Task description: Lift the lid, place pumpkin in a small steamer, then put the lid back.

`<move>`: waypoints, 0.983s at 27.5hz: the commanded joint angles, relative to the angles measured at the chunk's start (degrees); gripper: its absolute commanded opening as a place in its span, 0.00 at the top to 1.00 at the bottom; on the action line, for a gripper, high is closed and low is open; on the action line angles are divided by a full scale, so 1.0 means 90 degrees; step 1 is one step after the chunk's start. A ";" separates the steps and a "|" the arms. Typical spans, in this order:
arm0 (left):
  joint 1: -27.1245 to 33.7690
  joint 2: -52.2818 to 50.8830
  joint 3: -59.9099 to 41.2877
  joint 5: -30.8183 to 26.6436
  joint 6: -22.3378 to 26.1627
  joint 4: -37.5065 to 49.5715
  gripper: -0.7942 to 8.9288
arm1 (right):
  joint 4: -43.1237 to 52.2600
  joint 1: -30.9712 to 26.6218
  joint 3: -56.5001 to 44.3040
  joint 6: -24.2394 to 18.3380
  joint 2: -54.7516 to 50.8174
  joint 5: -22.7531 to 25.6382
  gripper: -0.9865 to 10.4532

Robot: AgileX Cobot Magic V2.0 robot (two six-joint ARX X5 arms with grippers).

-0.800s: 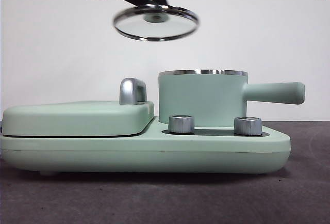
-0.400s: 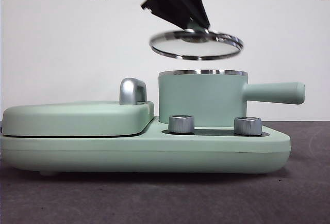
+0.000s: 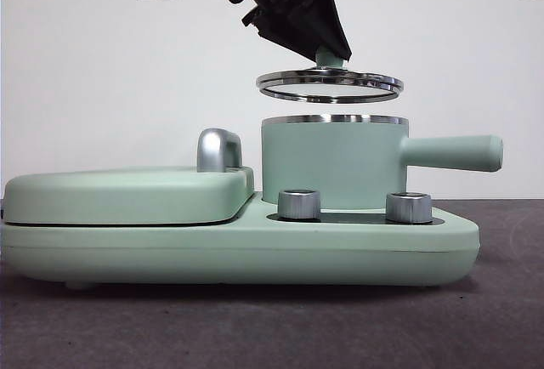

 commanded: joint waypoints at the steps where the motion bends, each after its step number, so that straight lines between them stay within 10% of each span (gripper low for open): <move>1: -0.0029 0.0231 0.0143 0.0221 0.0092 0.0170 0.90 | 0.0061 0.0051 0.0053 0.0056 0.0015 -0.0002 0.49; 27: 0.0039 0.0656 0.0143 0.0279 0.0022 0.0056 0.90 | 0.0068 0.0051 0.0053 0.0056 0.0015 0.0002 0.49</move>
